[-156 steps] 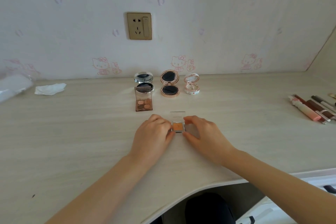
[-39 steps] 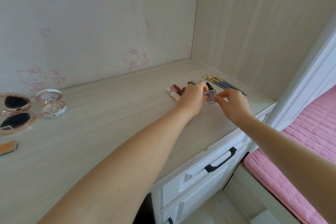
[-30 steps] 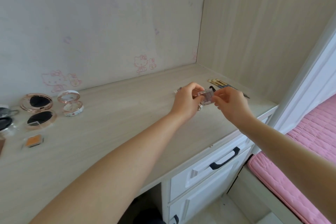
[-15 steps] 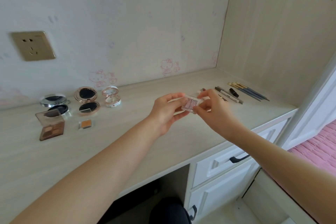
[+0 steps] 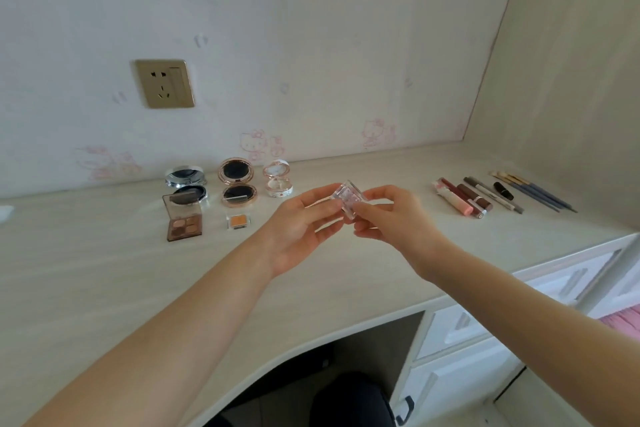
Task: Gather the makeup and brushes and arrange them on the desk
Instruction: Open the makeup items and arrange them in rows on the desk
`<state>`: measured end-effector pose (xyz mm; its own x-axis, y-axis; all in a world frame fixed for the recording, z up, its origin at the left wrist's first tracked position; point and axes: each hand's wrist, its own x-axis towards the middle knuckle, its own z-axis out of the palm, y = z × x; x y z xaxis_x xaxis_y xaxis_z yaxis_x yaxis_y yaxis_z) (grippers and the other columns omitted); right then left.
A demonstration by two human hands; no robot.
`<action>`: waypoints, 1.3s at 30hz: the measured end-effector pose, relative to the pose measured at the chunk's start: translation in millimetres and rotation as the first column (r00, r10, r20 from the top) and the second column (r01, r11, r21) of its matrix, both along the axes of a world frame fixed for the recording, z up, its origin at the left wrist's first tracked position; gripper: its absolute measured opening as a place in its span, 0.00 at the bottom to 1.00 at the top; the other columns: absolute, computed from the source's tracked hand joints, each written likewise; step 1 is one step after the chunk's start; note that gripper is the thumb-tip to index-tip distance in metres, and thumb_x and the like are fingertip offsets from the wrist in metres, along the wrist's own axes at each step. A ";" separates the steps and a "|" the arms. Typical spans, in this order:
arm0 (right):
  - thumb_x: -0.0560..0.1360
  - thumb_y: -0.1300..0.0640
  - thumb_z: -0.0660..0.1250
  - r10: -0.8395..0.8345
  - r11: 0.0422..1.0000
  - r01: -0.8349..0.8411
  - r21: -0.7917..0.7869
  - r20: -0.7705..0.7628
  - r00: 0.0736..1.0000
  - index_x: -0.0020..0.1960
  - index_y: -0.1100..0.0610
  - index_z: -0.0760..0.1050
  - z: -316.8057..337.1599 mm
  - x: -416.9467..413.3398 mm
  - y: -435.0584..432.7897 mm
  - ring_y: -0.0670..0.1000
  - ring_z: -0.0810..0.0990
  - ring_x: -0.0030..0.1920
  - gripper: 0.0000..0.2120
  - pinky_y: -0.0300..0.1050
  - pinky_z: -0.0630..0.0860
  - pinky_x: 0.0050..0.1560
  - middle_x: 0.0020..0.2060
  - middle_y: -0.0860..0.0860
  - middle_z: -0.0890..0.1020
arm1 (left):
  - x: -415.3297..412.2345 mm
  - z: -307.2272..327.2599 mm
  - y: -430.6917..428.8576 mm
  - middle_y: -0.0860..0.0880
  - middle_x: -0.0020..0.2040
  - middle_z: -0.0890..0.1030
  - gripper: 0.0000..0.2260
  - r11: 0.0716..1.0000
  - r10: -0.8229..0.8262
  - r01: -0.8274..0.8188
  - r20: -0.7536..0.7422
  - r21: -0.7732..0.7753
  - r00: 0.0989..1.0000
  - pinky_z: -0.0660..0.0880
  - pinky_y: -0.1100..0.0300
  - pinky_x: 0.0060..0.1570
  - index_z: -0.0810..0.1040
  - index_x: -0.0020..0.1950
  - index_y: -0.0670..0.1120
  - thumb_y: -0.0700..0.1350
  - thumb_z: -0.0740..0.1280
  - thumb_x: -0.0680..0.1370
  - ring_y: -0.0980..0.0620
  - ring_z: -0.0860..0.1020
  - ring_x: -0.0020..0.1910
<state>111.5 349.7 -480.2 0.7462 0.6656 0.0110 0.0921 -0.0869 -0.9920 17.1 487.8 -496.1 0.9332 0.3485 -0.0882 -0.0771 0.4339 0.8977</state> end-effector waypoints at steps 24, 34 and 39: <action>0.70 0.53 0.74 0.399 0.917 -0.226 -0.329 0.771 0.496 0.57 0.53 0.76 -22.8 -50.6 73.1 0.42 0.75 0.47 0.17 0.38 0.74 0.51 0.48 0.46 0.77 | -88.0 -39.3 40.9 0.37 0.55 0.80 0.15 0.956 0.181 -0.178 -0.009 -0.234 0.984 0.80 0.55 0.47 0.80 0.56 0.35 0.44 0.66 0.74 0.46 0.82 0.48; 0.67 0.57 0.77 0.430 0.902 -0.318 -0.293 0.680 0.594 0.57 0.53 0.80 -15.8 -54.1 80.7 0.45 0.80 0.48 0.19 0.43 0.77 0.56 0.47 0.47 0.82 | -94.1 -42.2 48.7 0.38 0.51 0.82 0.12 0.933 0.197 -0.194 -0.021 -0.304 0.980 0.81 0.51 0.49 0.84 0.48 0.37 0.43 0.67 0.72 0.44 0.83 0.46; 0.67 0.56 0.77 0.467 0.883 -0.355 -0.305 0.638 0.612 0.58 0.51 0.80 -13.9 -52.5 82.8 0.45 0.80 0.49 0.20 0.43 0.78 0.55 0.47 0.48 0.82 | -97.7 -41.7 51.5 0.38 0.51 0.82 0.12 0.938 0.192 -0.188 -0.014 -0.292 0.981 0.81 0.51 0.50 0.83 0.50 0.36 0.43 0.66 0.73 0.43 0.83 0.48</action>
<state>59.0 432.5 -494.2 0.2124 0.9359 0.2810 0.7880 0.0060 -0.6156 -80.6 539.3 -537.8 0.8538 0.4808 -0.1997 -0.1957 0.6519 0.7326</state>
